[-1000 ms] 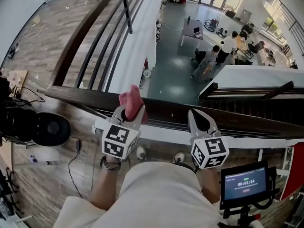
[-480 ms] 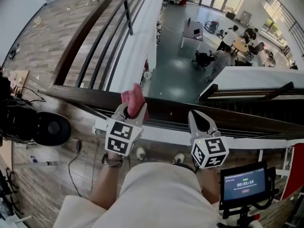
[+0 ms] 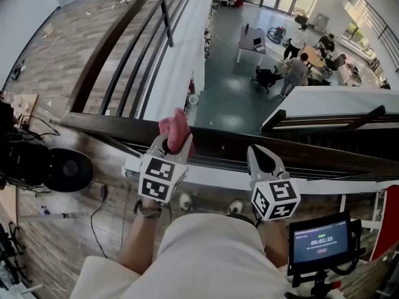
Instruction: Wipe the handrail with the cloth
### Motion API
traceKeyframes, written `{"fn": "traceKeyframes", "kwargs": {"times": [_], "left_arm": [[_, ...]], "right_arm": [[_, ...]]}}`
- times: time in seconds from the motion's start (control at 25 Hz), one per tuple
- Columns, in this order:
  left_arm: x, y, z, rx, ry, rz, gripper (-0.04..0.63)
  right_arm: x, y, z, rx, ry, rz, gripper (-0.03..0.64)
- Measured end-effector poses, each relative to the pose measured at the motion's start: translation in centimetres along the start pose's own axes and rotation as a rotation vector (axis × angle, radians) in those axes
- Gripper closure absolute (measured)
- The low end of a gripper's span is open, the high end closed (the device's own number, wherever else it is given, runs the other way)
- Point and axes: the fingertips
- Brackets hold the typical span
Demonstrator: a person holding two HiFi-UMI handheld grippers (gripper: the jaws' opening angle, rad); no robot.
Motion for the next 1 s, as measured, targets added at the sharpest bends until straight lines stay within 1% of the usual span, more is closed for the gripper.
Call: {"fn": "traceKeyframes", "kwargs": {"times": [0.08,0.4,0.64,0.72,0.84,1.0], "left_arm": [[0.2,-0.2,-0.4,-0.003,0.010,-0.007,0.561],[0.3,-0.2,-0.3,-0.004,0.008,0.016,0.561],[0.1,-0.4,-0.9,-0.015,0.017,0.018,0.561],[0.2,-0.6,-0.4,-0.007,0.009,0.013,0.561],[1.0,-2.1,-0.4,0.032,0.037,-0.017,0.561],[2.2,-3.8,-0.1,0.058,0.041,-0.052,0.561]], "right_arm": [[0.1,-0.1,0.0,0.002,0.000,0.003,0.614],[0.1,-0.7,0.0,0.007,-0.003,0.006,0.614],[-0.1,-0.9,0.0,0.010,-0.010,0.009,0.614],[-0.1,-0.8,0.0,0.010,-0.010,0.012,0.614],[-0.1,-0.8,-0.1,0.011,-0.009,0.014,0.614],[-0.2,-1.0,-0.4,0.015,-0.009,0.009,0.614]]}}
Point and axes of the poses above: the fingertips, and each gripper's own axes: x forward along the fingers, y to its left, z out of its top, and after that the axes turned 11 degrees about -z, right-handed
